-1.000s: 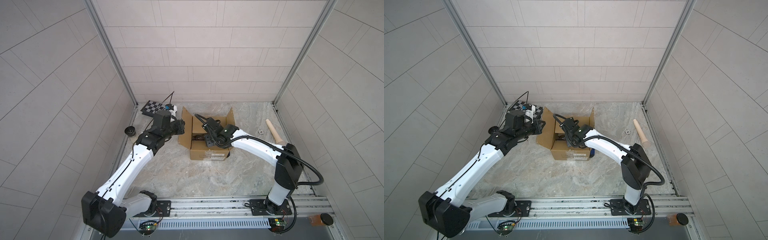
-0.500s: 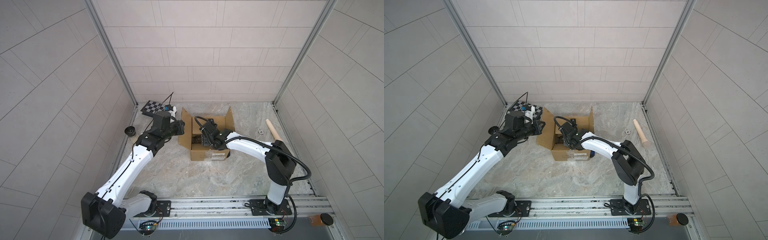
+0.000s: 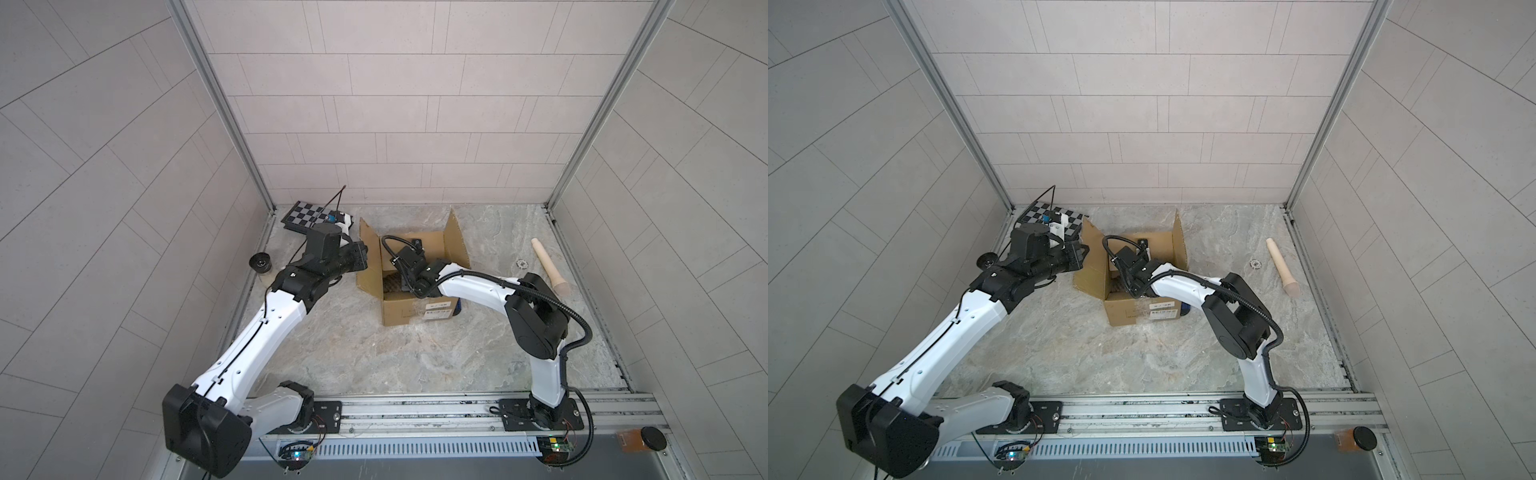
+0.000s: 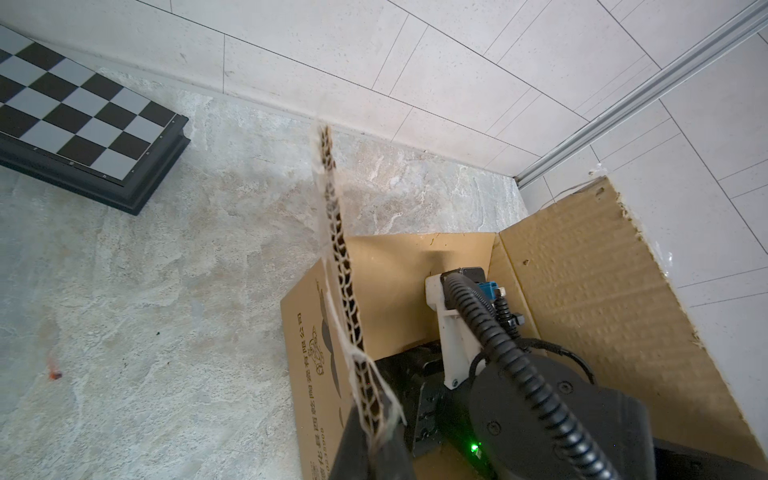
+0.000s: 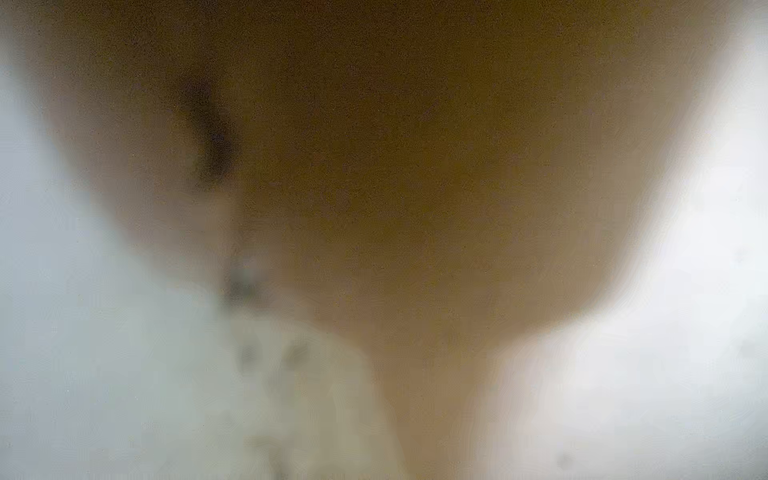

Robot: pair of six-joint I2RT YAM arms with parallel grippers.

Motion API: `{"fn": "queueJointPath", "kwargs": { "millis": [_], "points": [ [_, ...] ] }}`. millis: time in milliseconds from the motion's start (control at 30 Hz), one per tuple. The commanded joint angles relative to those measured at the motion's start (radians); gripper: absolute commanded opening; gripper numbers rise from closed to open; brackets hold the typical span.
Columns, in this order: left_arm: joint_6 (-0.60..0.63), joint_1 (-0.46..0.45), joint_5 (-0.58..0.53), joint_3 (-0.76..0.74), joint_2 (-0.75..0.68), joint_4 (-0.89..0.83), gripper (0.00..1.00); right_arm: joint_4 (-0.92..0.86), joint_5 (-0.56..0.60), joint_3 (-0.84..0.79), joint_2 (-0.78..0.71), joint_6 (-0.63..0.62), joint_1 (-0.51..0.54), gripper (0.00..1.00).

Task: Unpack the express box
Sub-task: 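Reach the right gripper into the box and grasp the plastic-wrapped bag, then lift the wrapped bag out of the box with the right gripper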

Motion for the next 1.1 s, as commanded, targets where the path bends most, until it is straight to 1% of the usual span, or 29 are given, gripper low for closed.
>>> {"fn": "queueJointPath", "kwargs": {
  "millis": [0, 167, 333, 633, 767, 1067],
  "points": [
    [0.024, -0.011, -0.004, -0.007, -0.042, 0.042, 0.0, -0.035, -0.08, 0.005, -0.017, 0.0, 0.006, 0.0],
    [0.019, -0.01, -0.072, -0.006, -0.037, -0.003, 0.0, -0.039, -0.124, 0.083, -0.146, -0.087, 0.007, 0.0],
    [0.018, -0.011, -0.096, -0.006, -0.032, -0.021, 0.0, -0.029, -0.166, 0.135, -0.234, -0.149, 0.013, 0.0],
    [0.02, -0.012, -0.122, 0.018, -0.024, -0.053, 0.0, -0.012, -0.201, 0.154, -0.321, -0.155, 0.039, 0.0],
    [0.013, -0.011, -0.129, 0.029, -0.018, -0.064, 0.0, 0.039, -0.185, 0.142, -0.349, -0.171, 0.059, 0.0],
    [0.017, -0.01, -0.137, 0.04, -0.012, -0.082, 0.0, 0.032, -0.187, 0.206, -0.379, -0.192, 0.071, 0.0]
  ]
}}
